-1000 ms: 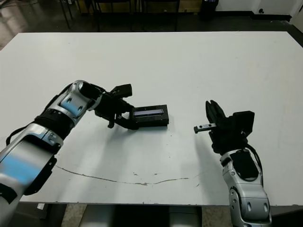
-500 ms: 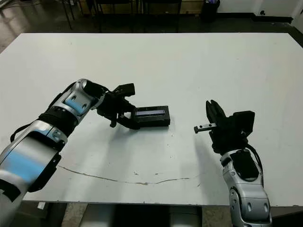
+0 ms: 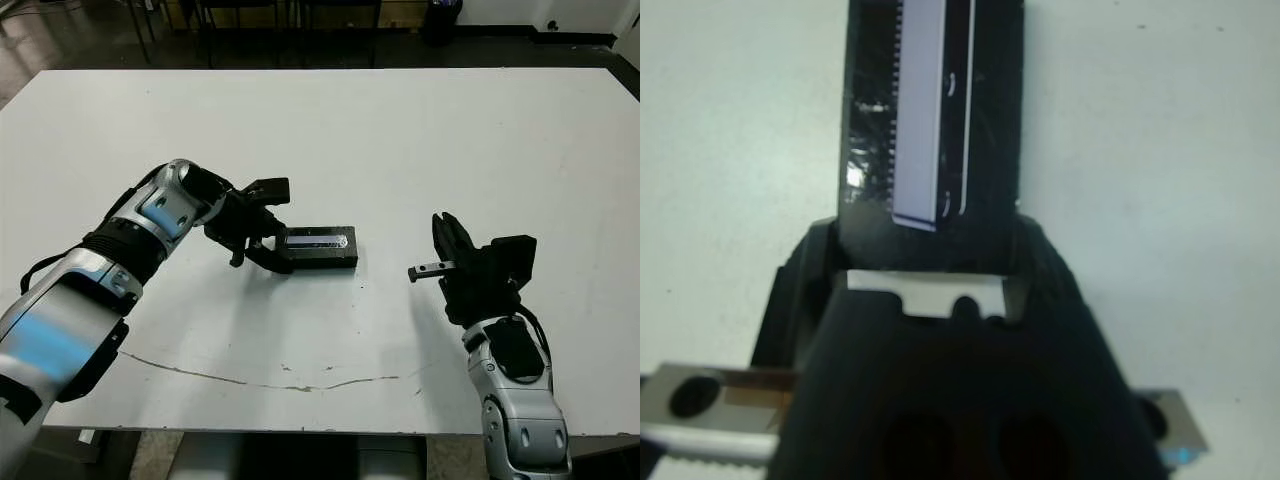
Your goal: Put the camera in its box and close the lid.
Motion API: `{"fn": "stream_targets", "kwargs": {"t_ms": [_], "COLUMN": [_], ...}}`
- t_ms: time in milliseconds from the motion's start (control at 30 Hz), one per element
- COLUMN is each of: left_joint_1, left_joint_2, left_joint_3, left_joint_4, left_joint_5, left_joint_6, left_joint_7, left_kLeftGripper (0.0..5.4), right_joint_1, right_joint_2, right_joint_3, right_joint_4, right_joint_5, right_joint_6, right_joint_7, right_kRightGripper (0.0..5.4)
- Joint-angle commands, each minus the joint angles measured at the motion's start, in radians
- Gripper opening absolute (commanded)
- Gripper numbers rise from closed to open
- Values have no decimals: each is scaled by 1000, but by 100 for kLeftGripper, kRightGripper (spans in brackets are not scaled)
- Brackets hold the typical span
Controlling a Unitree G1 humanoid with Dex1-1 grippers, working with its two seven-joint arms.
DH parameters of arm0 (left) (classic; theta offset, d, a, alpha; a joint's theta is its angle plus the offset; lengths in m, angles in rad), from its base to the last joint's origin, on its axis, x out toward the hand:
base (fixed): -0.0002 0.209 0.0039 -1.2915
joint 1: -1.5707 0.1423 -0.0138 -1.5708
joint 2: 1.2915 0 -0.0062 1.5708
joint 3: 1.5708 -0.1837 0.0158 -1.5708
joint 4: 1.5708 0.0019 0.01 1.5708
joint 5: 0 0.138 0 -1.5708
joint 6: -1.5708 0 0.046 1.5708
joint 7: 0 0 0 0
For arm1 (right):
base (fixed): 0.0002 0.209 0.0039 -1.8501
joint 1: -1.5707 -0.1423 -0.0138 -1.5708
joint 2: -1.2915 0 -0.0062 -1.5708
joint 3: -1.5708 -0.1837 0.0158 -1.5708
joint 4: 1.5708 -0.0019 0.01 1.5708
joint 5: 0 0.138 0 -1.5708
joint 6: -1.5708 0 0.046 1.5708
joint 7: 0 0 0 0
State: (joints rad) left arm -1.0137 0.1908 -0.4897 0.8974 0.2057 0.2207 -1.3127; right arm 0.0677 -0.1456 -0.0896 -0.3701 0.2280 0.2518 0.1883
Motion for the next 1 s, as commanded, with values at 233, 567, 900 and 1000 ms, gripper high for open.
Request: {"fn": "stream_targets", "kwargs": {"t_ms": [233,567,900,1000], "left_joint_1": [76,103,175,226], "left_joint_2": [42,98,236,301], "left_joint_3": [-47,-34,30,96], "left_joint_4": [0,13,-70,-140], "left_joint_5": [51,37,-17,-63], "left_joint_6": [-105,-213,-213,-204], "left_joint_7": [23,-1,-43,-30], "left_kLeftGripper": [373,539,539,539], "right_joint_1": [6,9,-1,-5], "right_joint_2": [7,2,6,6], "right_joint_3": [1,7,9,14], "right_joint_4": [24,25,51,47], "right_joint_5": [10,-9,-1,-11], "right_joint_6": [-1,-12,-32,-22], "right_joint_7": [0,-6,4,-7], "right_kRightGripper": [0,0,0,0]}}
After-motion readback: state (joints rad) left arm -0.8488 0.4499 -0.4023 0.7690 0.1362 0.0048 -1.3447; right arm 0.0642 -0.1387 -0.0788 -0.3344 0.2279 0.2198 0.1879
